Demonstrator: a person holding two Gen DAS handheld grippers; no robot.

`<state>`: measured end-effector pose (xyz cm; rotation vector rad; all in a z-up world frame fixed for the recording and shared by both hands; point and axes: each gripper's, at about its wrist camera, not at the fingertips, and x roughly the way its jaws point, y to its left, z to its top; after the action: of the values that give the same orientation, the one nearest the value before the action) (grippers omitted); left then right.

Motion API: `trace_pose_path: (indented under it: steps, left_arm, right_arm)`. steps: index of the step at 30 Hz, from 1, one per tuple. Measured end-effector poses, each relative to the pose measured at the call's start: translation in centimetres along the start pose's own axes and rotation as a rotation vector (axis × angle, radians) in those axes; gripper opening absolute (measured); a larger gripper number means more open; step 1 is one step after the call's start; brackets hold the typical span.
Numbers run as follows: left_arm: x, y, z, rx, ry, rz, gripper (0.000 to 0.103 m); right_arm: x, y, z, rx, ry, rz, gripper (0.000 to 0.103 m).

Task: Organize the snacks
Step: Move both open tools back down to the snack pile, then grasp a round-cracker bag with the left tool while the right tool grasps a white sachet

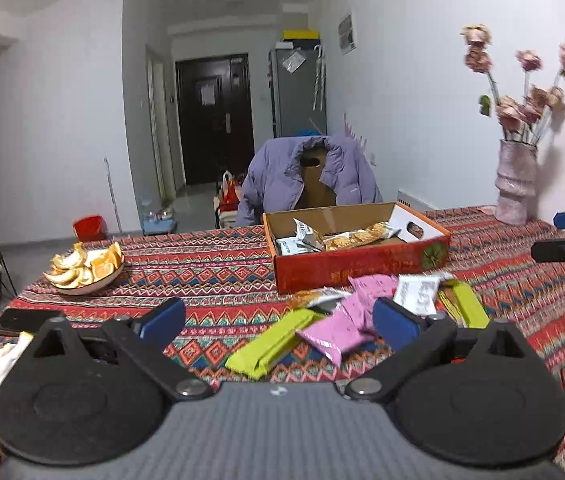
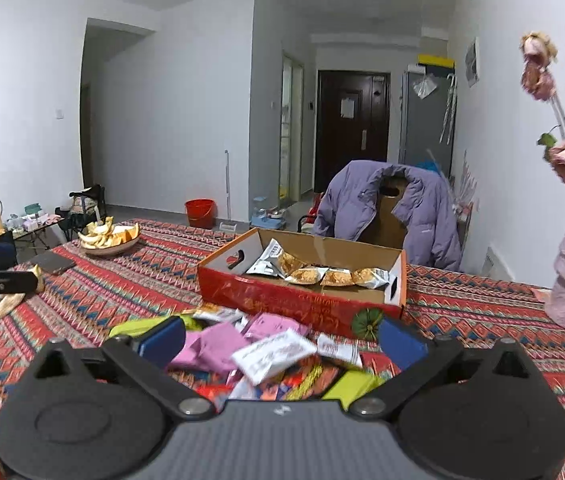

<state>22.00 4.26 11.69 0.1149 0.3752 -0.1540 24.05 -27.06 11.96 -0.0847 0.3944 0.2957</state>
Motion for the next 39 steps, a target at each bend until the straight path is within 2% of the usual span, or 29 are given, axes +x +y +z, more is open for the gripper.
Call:
trace_pose_path:
  steps: [5,8,13,18,30,35,37,39]
  left_arm:
    - [-3.8,-1.0,-3.0,-0.080,-0.028,-0.031,0.103]
    - [-5.1,-1.4,-4.7,-0.129,-0.015,-0.034,0.103]
    - [-5.5,-1.7,-6.7,-0.125,0.021,-0.035,0.103]
    - [-4.0,-1.0,-6.7,-0.135,0.058,-0.011,0.103]
    - [1.3,-1.9,-4.8,-0.107,0.086,-0.035,0.103]
    - [5.1,-2.9,-3.8,-0.088,0.114,-0.054,0.103]
    - [6.8,-3.4,-3.1,-0.060,0.110,-0.047,0.103]
    - [8.3,-3.6,-2.5,-0.047,0.096,-0.040,0.103]
  right_arm:
    - [-3.7,2.7,-3.7,-0.029,-0.032,-0.063,0.103]
    - [-4.9,4.5,-5.7,-0.057,-0.023,-0.085,0.103]
    - [-5.8,5.9,-8.5,-0.042,-0.018,-0.059,0.103]
    - [-4.3,5.2,-8.9,-0.034,0.006,-0.092,0.103]
    - [-1.0,1.4,-8.1,0.082,0.052,-0.098,0.101]
    - [1.4,0.3,-7.5,0.096,0.083,-0.103,0.095]
    - [2.3,-0.4,-7.0,0.131,0.089,-0.098,0.085]
    - [3.6,-1.1,-6.5,0.195,0.092,-0.081,0.084]
